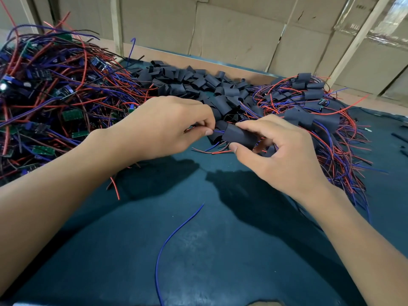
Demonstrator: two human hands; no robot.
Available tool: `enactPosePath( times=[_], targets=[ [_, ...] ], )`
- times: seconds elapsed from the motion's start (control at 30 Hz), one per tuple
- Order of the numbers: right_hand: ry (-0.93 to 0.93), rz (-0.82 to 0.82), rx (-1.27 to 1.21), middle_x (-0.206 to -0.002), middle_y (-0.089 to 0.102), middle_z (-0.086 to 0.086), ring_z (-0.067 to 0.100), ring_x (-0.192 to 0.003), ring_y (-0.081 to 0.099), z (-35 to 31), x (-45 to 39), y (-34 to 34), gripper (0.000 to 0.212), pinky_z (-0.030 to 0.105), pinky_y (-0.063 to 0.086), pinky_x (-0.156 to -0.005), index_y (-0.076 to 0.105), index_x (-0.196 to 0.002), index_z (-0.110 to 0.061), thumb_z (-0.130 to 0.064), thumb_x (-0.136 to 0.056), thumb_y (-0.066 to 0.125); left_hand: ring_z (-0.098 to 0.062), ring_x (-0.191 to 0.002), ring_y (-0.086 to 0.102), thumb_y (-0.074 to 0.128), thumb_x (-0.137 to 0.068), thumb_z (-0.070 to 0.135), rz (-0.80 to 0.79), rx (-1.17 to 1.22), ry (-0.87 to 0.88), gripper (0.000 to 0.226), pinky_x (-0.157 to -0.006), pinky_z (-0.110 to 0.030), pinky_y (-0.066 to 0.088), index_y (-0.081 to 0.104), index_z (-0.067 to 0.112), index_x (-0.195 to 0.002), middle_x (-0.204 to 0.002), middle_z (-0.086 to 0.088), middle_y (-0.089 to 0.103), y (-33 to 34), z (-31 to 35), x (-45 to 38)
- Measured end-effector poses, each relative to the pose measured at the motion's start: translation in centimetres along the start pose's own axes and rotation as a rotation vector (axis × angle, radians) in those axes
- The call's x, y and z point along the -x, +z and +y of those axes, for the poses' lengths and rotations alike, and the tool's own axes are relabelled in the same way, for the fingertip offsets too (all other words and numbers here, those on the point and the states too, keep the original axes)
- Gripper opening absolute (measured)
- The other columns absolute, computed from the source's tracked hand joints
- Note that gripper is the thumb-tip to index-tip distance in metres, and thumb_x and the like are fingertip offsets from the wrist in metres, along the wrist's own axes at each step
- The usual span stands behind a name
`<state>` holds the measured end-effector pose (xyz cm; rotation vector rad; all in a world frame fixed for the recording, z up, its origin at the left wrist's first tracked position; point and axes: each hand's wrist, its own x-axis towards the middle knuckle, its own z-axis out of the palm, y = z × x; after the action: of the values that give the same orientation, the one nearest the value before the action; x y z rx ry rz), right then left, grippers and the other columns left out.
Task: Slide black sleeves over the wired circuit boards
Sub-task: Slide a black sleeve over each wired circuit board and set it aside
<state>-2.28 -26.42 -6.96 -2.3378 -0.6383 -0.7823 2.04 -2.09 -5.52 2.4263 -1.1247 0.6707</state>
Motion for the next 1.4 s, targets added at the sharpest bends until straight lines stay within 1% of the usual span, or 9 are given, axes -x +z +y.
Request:
enactPosePath(
  times=[0.17, 0.3, 0.47, 0.57, 0.77, 0.87, 1.1, 1.2, 1.4],
  targets=[
    [-0.022, -0.029, -0.023, -0.088, 0.067, 0.0, -0.002, -0.07, 0.056, 0.0, 0.0, 0.4, 0.026, 0.009, 0.039, -0.072, 0.078, -0.108, -0.01, -0.021, -0.085, 0.083, -0.022, -0.084, 0.064, 0.063, -0.098, 0.017, 0.025, 0.052, 0.056, 0.009, -0.077, -0.041, 0.052, 0.069, 0.011, -0.1, -0.094, 0.0, 0.069, 0.0, 1.0, -0.3],
    [-0.043, 0.029, -0.018, -0.073, 0.066, 0.0, 0.008, -0.065, 0.054, 0.0, -0.2, 0.4, 0.005, 0.011, 0.037, -0.063, 0.081, -0.092, -0.011, -0.012, -0.089, 0.077, -0.002, -0.081, 0.059, 0.064, -0.098, 0.025, 0.02, 0.182, -0.003, 0.012, -0.076, -0.02, 0.048, 0.068, 0.015, -0.104, -0.089, 0.01, 0.067, -0.1, 1.1, -0.4],
    [0.057, 0.094, -0.027, -0.073, 0.068, 0.0, 0.011, -0.066, 0.056, 0.6, -0.5, -0.7, 0.008, 0.017, 0.04, -0.063, 0.082, -0.093, -0.014, -0.017, -0.092, 0.075, -0.018, -0.096, 0.065, 0.064, -0.095, 0.031, -0.236, 0.44, -0.224, 0.036, -0.09, -0.036, 0.052, 0.058, 0.027, -0.13, -0.108, 0.009, 0.069, -1.2, -0.9, 0.3],
    [0.097, 0.111, -0.047, -0.074, 0.07, 0.002, 0.014, -0.067, 0.058, 1.0, -0.6, -1.2, 0.009, 0.021, 0.042, -0.064, 0.082, -0.093, -0.014, -0.019, -0.091, 0.075, -0.014, -0.099, 0.066, 0.068, -0.089, 0.011, -0.355, 0.391, -0.273, 0.043, -0.092, -0.042, 0.052, 0.062, 0.029, -0.128, -0.109, 0.01, 0.071, -1.9, -2.0, 0.6],
    [0.153, 0.101, -0.036, -0.071, 0.066, 0.001, 0.014, -0.067, 0.057, 1.3, -0.6, -0.9, 0.011, 0.028, 0.043, -0.064, 0.081, -0.086, -0.013, -0.021, -0.09, 0.074, 0.004, -0.103, 0.062, 0.07, -0.079, 0.007, -0.565, 0.145, -0.373, 0.048, -0.102, -0.036, 0.047, 0.07, 0.046, -0.107, -0.105, 0.024, 0.069, -3.6, -3.9, 0.7],
    [0.141, 0.097, -0.025, -0.069, 0.064, -0.004, 0.01, -0.065, 0.054, 1.2, -0.5, -0.6, 0.01, 0.022, 0.041, -0.064, 0.081, -0.087, -0.016, -0.023, -0.09, 0.074, -0.017, -0.103, 0.064, 0.079, -0.08, 0.03, -0.629, -0.018, -0.372, 0.033, -0.102, -0.042, 0.044, 0.068, 0.055, -0.098, -0.103, 0.021, 0.068, -3.7, -4.8, 0.6],
    [0.137, 0.072, -0.004, -0.067, 0.06, -0.013, 0.004, -0.064, 0.053, 1.0, -0.5, -0.2, 0.008, 0.011, 0.036, -0.063, 0.08, -0.087, -0.021, -0.025, -0.089, 0.074, 0.006, -0.096, 0.056, 0.072, -0.086, 0.049, -0.692, -0.145, -0.296, 0.008, -0.096, -0.038, 0.024, 0.067, 0.054, -0.084, -0.088, 0.036, 0.066, -2.6, -5.4, 0.2],
    [0.132, 0.07, 0.009, -0.067, 0.06, -0.01, 0.006, -0.064, 0.052, 0.8, -0.5, -0.2, 0.01, 0.013, 0.036, -0.063, 0.079, -0.084, -0.019, -0.027, -0.09, 0.074, 0.004, -0.093, 0.058, 0.069, -0.092, 0.037, -0.599, -0.05, -0.261, 0.01, -0.095, -0.036, 0.037, 0.068, 0.045, -0.086, -0.089, 0.021, 0.066, -2.0, -4.7, 0.0],
    [0.158, 0.151, -0.065, -0.075, 0.069, 0.0, 0.009, -0.068, 0.059, 0.4, -0.5, -0.2, 0.012, 0.019, 0.044, -0.065, 0.076, -0.083, -0.021, -0.031, -0.09, 0.074, -0.009, -0.084, 0.065, 0.068, -0.094, 0.016, -0.049, 0.377, -0.148, 0.007, -0.081, -0.027, 0.052, 0.072, 0.018, -0.1, -0.09, 0.005, 0.066, -1.1, -1.0, -0.5]
  ],
)
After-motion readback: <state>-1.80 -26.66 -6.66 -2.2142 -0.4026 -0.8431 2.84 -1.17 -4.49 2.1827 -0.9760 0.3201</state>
